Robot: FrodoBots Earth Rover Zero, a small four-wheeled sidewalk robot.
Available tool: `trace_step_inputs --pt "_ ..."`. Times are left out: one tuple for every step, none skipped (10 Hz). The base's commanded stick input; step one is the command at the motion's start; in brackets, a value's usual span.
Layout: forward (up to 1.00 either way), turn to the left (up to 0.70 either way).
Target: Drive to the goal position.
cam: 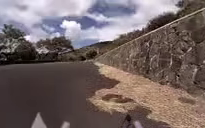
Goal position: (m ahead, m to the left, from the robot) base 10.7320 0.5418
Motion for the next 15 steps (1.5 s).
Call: trace_step_inputs --pt "0.50 0.00" --pt "0.50 0.25" --pt "0.50 0.25" --pt "0.50 0.25" --pt "0.50 0.25" --pt "0.50 0.25" --pt "0.50 0.25" --pt "0.50 0.00" --pt "0.50 0.00" --pt "0.50 0.00" --pt "0.50 0.00" --pt "0.50 0.00" --pt "0.50 0.00" --pt "0.50 0.00" --pt "0.50 0.00"
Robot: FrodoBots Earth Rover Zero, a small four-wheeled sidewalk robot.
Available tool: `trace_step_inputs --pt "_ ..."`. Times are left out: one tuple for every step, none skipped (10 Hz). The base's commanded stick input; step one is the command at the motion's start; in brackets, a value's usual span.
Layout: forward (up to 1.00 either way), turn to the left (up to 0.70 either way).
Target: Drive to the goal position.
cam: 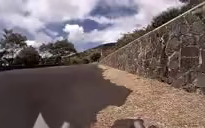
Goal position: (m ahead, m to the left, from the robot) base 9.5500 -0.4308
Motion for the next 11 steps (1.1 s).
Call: trace_step_inputs --pt "0.50 0.00" --pt "0.50 0.00" --pt "0.50 0.00" --pt "0.50 0.00" --pt "0.50 0.00" --pt "0.50 0.00" --pt "0.50 0.00" --pt "0.50 0.00" --pt "0.50 0.00" --pt "0.50 0.00" --pt "0.50 0.00"
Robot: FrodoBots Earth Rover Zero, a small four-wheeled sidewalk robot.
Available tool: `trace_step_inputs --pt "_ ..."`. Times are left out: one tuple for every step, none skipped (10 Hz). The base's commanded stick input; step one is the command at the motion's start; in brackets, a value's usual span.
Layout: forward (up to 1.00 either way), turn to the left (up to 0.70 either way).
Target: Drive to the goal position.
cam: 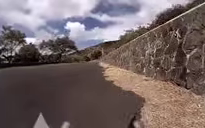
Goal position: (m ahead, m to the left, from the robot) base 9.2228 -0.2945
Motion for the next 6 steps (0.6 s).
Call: trace_step_inputs --pt "0.50 0.00" --pt "0.50 0.00" --pt "0.50 0.00" --pt "0.50 0.00" --pt "0.50 0.00" --pt "0.50 0.00"
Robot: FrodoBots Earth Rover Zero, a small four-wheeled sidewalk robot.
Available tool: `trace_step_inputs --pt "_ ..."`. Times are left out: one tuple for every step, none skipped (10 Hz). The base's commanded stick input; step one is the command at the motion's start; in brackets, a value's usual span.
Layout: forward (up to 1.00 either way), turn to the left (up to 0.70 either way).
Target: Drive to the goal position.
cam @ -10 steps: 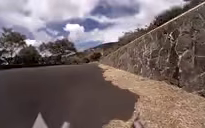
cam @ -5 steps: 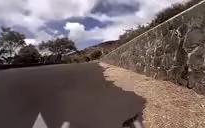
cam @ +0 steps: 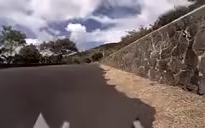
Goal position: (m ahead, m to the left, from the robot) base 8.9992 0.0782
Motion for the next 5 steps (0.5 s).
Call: trace_step_inputs --pt "0.50 0.00" --pt "0.50 0.00" --pt "0.50 0.00" --pt "0.50 0.00" --pt "0.50 0.00"
